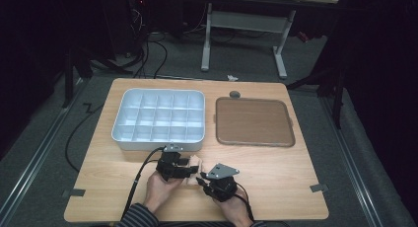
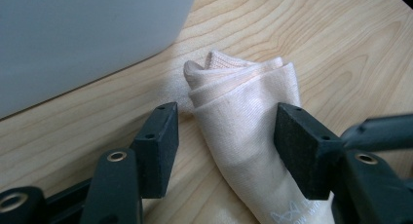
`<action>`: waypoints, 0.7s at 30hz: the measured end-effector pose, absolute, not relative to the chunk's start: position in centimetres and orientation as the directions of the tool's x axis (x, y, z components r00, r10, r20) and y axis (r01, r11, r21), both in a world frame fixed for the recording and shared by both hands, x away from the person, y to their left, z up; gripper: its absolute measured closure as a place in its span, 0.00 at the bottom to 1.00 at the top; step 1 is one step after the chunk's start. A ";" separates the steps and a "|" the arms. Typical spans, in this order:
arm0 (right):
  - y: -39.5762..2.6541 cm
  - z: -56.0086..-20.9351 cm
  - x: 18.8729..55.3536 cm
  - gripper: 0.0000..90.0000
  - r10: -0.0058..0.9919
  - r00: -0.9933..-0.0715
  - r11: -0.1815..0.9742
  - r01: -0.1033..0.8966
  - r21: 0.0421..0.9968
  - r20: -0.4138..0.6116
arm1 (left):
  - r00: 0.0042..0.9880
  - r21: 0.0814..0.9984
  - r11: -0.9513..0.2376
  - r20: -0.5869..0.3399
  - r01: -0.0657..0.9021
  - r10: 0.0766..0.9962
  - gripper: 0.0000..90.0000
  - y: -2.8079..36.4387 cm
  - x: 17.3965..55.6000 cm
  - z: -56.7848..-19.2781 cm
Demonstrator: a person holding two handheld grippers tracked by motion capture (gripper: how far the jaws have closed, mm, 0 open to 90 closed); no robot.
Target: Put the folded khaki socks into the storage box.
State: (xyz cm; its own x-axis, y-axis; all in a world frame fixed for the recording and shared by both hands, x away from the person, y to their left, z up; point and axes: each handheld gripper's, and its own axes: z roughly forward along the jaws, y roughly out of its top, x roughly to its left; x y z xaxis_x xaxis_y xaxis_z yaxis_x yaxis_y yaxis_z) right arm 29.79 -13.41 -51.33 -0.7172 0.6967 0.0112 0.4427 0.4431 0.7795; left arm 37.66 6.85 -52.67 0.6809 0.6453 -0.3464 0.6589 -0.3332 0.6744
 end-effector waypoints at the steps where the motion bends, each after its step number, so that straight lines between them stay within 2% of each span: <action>1: -13.7 -51.2 29.7 0.81 0.703 -0.711 0.431 0.443 0.786 0.015 | 0.682 0.673 -0.337 -0.345 0.659 0.645 0.48 6.9 37.7 -52.6; 5: -15.8 -50.8 29.9 0.74 0.737 -0.676 0.400 0.447 0.800 0.009 | 0.683 0.669 -0.346 -0.336 0.658 0.648 0.47 6.7 37.6 -52.6; 12: -20.0 -51.7 31.3 0.66 0.841 -0.541 0.344 0.532 0.774 -0.002 | 0.683 0.668 -0.353 -0.324 0.655 0.655 0.48 6.6 37.4 -52.5; 21: -23.3 -52.5 32.0 0.62 0.913 -0.402 0.306 0.579 0.756 -0.062 | 0.688 0.663 -0.356 -0.339 0.659 0.642 0.58 6.4 37.3 -52.5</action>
State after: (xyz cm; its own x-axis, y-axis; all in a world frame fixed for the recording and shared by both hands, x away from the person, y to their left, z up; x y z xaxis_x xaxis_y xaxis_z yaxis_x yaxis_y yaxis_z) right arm 32.04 -23.28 -52.55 -0.4022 0.9135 -0.0615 0.5787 0.3057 0.7561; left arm 37.29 6.45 -52.53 0.6880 0.6417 -0.3390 0.6588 -0.3563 0.6626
